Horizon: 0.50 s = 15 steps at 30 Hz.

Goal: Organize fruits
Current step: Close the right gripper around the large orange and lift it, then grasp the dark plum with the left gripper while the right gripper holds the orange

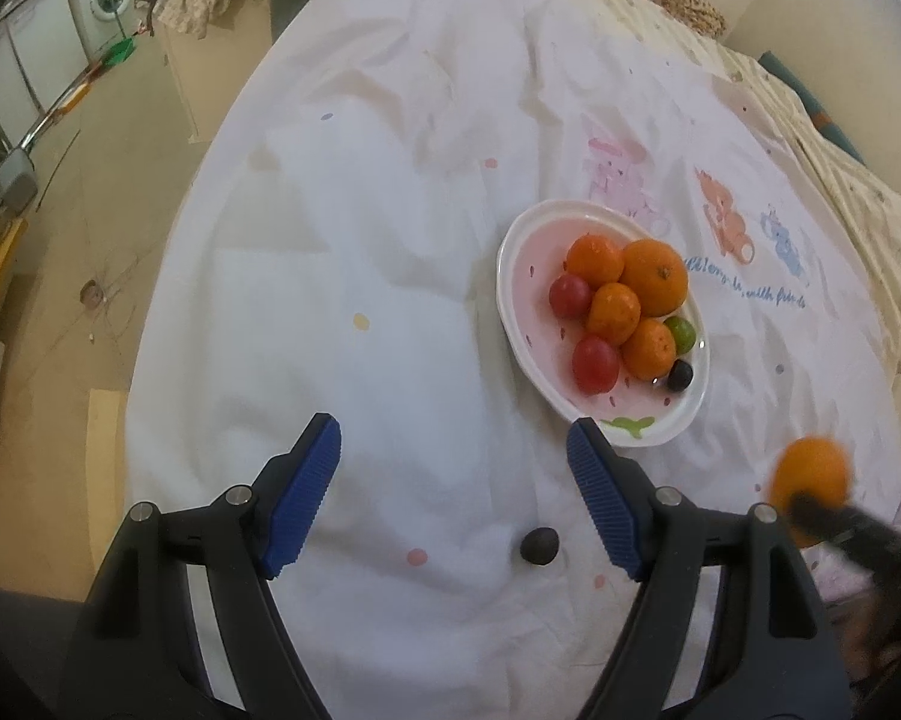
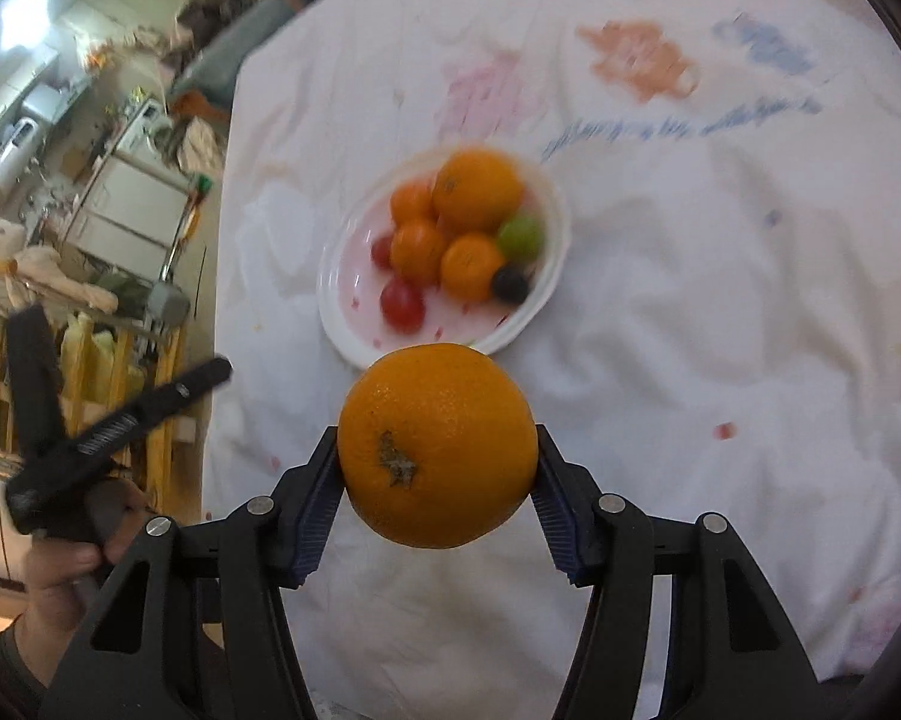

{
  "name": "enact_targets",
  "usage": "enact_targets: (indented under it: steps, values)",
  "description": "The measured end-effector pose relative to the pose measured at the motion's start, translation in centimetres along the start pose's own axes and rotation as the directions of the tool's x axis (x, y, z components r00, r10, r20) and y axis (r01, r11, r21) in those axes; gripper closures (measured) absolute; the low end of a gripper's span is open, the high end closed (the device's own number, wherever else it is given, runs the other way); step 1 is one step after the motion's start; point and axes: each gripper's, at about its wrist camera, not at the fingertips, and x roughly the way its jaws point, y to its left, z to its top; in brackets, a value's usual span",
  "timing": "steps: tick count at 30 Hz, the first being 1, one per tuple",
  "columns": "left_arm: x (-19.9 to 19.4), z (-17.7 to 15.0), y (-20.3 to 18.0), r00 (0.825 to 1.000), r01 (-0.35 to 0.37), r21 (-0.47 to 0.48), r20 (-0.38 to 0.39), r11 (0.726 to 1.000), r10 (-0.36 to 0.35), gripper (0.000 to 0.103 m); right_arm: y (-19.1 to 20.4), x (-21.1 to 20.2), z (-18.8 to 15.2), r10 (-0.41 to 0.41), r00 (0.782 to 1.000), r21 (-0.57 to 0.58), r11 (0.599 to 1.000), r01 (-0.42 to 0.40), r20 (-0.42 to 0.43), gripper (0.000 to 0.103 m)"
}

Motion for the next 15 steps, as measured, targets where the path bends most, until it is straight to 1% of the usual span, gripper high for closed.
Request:
enact_targets:
  steps: [2, 4, 6, 8, 10, 12, 15]
  values:
    - [0.2, -0.2, -0.3, 1.000, -0.008, 0.017, -0.002, 1.000, 0.008, 0.028, -0.4, -1.1, 0.1, -0.015, 0.999, -0.001, 1.000, 0.015, 0.042, 0.042]
    - [0.4, -0.5, -0.6, 1.000, -0.012, 0.035, -0.004, 0.999, 0.012, 0.028, -1.4, -1.9, -0.2, -0.010, 0.996, 0.010, 1.000, 0.010, 0.083, 0.042]
    - [0.6, -0.8, -1.1, 1.000, -0.024, 0.069, 0.003, 0.997, 0.024, 0.028, -2.3, -2.2, -0.3, -0.016, 0.995, 0.035, 0.999, 0.013, 0.102, 0.042]
    - [0.6, -1.0, -1.7, 0.999, -0.040, 0.109, 0.022, 0.993, 0.038, 0.028, -3.3, -2.5, -0.5, 0.005, 0.993, 0.092, 0.996, -0.016, 0.122, 0.042]
    - [0.7, -1.1, -2.0, 0.999, -0.044, 0.137, 0.035, 0.990, 0.040, 0.028, -3.5, -2.9, -0.3, 0.003, 0.990, 0.099, 0.995, -0.017, 0.138, 0.042]
    - [1.0, -1.3, -2.5, 0.999, -0.027, 0.162, 0.030, 0.986, 0.022, 0.028, -3.5, -3.0, -0.1, 0.002, 0.989, 0.111, 0.994, -0.018, 0.151, 0.042]
    - [1.8, -1.8, -3.3, 1.000, 0.012, 0.194, -0.008, 0.981, -0.011, 0.028, -4.0, -2.5, 0.2, 0.008, 0.990, 0.140, 0.990, -0.028, 0.141, 0.042]
